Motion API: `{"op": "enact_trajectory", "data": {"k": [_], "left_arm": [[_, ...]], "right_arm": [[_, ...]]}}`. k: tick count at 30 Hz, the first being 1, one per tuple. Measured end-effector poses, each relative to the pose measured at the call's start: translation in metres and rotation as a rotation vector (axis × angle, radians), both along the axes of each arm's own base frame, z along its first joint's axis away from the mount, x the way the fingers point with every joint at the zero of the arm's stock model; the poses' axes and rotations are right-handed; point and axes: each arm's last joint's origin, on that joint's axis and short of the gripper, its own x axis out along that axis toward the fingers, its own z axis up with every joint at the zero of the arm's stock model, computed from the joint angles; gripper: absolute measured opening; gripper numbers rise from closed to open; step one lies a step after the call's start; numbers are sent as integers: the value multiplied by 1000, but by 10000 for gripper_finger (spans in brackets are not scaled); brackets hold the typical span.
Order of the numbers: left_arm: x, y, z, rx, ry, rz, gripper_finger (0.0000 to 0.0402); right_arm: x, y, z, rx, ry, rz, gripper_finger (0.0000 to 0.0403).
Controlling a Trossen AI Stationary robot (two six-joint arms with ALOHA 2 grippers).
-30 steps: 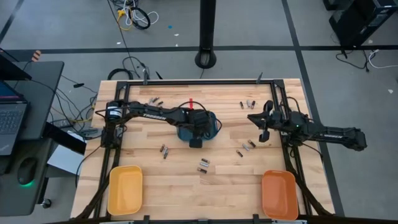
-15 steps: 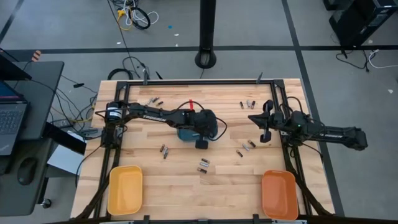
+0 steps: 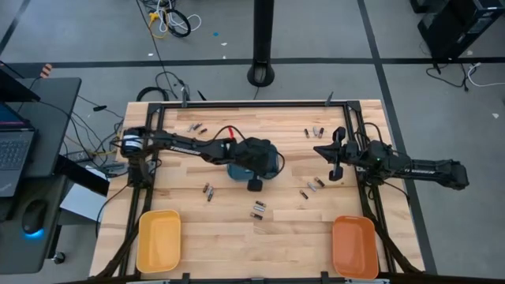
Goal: Sort batteries
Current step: Put the large black battery into the orange bin
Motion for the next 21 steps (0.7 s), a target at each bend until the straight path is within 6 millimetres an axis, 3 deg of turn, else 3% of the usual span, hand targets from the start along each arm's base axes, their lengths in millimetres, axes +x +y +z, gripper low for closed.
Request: {"op": "enact_trajectory", "data": {"k": [10, 16, 21], "left_arm": [[-75, -3, 19, -11, -123, 70, 9], [-123, -5, 22, -47, -296, 107, 9], [-148, -5, 20, -29, -356, 143, 10]], "right_arm": [[9, -2, 18, 25, 53, -20, 15], [27, 0, 29, 100, 207, -3, 15], [46, 8, 41, 204, 398, -46, 20]]}}
